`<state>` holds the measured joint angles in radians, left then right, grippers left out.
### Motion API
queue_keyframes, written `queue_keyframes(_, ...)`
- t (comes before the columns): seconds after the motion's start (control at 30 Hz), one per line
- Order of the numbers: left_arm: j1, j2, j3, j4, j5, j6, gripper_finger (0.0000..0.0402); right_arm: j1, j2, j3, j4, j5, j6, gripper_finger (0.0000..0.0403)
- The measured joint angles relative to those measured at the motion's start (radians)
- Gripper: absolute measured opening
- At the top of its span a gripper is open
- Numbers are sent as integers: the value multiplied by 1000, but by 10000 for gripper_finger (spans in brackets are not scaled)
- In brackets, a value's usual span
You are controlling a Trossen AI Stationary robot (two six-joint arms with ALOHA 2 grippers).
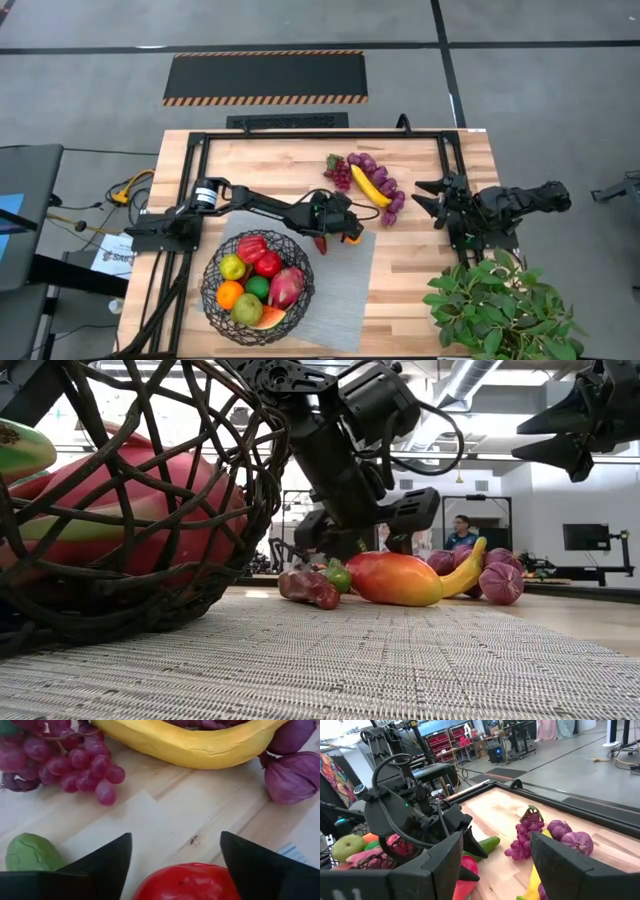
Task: Build produce basket
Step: Put the orange mango into the mesh basket
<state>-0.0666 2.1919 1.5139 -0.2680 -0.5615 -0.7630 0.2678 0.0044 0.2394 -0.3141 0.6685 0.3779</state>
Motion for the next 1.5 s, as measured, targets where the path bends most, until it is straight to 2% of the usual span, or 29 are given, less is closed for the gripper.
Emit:
queue_keyframes(0.23, -1, 5, 33, -12, 26, 71, 203, 0, 0, 0, 0, 0, 0, 255)
queue_keyframes(0.47, -5, 9, 72, -10, 38, 151, 138, 0, 0, 0, 0, 0, 0, 255)
queue_keyframes(0.63, -8, 7, 74, 37, 42, 368, 125, 0, 0, 0, -25, 0, 13, 255)
queue_keyframes(0.8, -17, 4, 155, -12, 106, 565, 175, -1, 0, 0, -72, 1, 59, 255)
queue_keyframes(1.03, -46, 1, 312, -206, 46, 772, 291, -1, 0, 0, -64, 1, 70, 255)
queue_keyframes(1.13, -56, -2, 358, -293, 78, 889, 327, -1, 0, 0, -64, 1, 70, 255)
queue_keyframes(1.33, -73, -2, 362, -452, 236, 1163, 354, -1, 0, 0, -67, 1, 69, 255)
queue_keyframes(1.5, -67, 2, 362, -494, 285, 1275, 355, -1, 0, 0, -69, 1, 67, 255)
